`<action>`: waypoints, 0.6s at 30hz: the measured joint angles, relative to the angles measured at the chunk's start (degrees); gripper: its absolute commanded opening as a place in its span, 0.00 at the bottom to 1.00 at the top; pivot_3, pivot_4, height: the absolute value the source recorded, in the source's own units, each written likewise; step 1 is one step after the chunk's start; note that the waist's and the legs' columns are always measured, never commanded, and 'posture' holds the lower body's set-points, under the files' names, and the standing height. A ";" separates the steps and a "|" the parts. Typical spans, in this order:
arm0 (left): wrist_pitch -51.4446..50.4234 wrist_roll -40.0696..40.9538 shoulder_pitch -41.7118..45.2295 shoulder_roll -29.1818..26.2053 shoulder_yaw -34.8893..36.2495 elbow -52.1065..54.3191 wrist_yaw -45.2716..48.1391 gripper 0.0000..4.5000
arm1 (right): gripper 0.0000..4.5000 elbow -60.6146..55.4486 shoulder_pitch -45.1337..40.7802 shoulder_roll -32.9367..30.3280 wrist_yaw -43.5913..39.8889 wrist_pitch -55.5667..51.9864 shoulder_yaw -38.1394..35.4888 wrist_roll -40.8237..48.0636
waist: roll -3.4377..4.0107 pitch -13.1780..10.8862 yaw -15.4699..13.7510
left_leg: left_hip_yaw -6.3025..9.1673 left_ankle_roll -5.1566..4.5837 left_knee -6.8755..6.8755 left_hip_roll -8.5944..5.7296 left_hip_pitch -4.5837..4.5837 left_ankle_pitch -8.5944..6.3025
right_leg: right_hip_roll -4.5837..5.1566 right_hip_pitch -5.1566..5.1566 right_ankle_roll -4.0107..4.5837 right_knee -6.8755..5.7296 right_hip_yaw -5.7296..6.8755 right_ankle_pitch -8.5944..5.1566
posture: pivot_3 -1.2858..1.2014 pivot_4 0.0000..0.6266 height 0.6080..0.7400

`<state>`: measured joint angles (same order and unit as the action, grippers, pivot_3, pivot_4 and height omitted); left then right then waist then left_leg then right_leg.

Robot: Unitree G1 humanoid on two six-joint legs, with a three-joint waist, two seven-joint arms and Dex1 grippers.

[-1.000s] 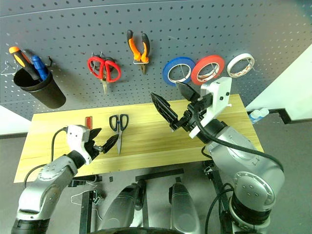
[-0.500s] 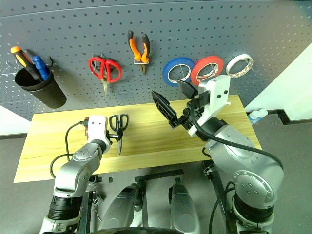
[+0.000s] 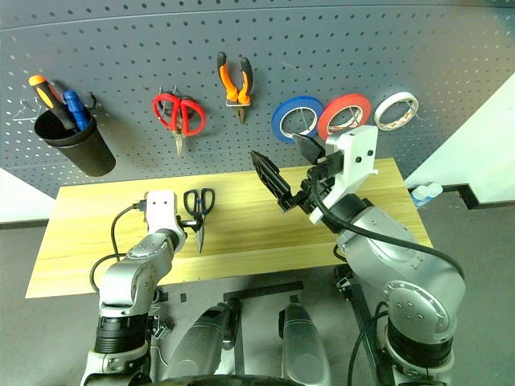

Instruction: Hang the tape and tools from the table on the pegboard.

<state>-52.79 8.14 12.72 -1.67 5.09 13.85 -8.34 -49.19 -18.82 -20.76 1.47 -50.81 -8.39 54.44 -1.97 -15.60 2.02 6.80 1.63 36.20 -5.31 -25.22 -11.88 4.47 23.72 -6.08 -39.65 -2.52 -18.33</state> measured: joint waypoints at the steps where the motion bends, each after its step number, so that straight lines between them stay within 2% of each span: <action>1: -0.03 -0.01 0.54 0.77 0.40 -1.09 -0.32 1.00 | 0.99 -0.02 -0.05 -0.38 0.38 0.00 -0.02 0.46 | 0.00 0.00 -0.01 | 0.00 0.00 0.01 0.00 0.00 0.00 | 0.00 0.00 0.00 0.00 0.00 0.00 | 0.50 0.35 1.00; 8: 1.96 -0.28 2.41 3.40 1.30 -7.62 -0.92 1.00 | 0.99 -0.35 -0.50 -1.91 3.45 0.00 -0.24 3.45 | 0.00 0.02 0.30 | -0.01 -0.01 0.02 0.00 0.00 0.00 | 0.00 -0.01 0.00 0.00 0.00 0.01 | 0.49 0.37 1.00; 18: 3.79 -0.46 6.48 3.98 2.19 -14.49 -1.12 1.00 | 0.99 -1.87 0.54 -4.67 7.86 0.55 -0.44 8.63 | -0.01 0.02 0.47 | -0.02 -0.03 0.04 0.00 0.00 0.00 | 0.00 -0.03 -0.01 0.00 0.00 0.01 | 0.49 0.41 1.00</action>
<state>-49.00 7.68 19.20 2.31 7.28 -0.64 -9.45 -51.06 -18.28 -25.42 9.33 -50.26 -8.83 63.06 -1.98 -15.58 2.49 6.78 1.60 36.24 -5.30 -25.22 -11.88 4.48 23.69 -6.10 -39.65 -2.52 -18.32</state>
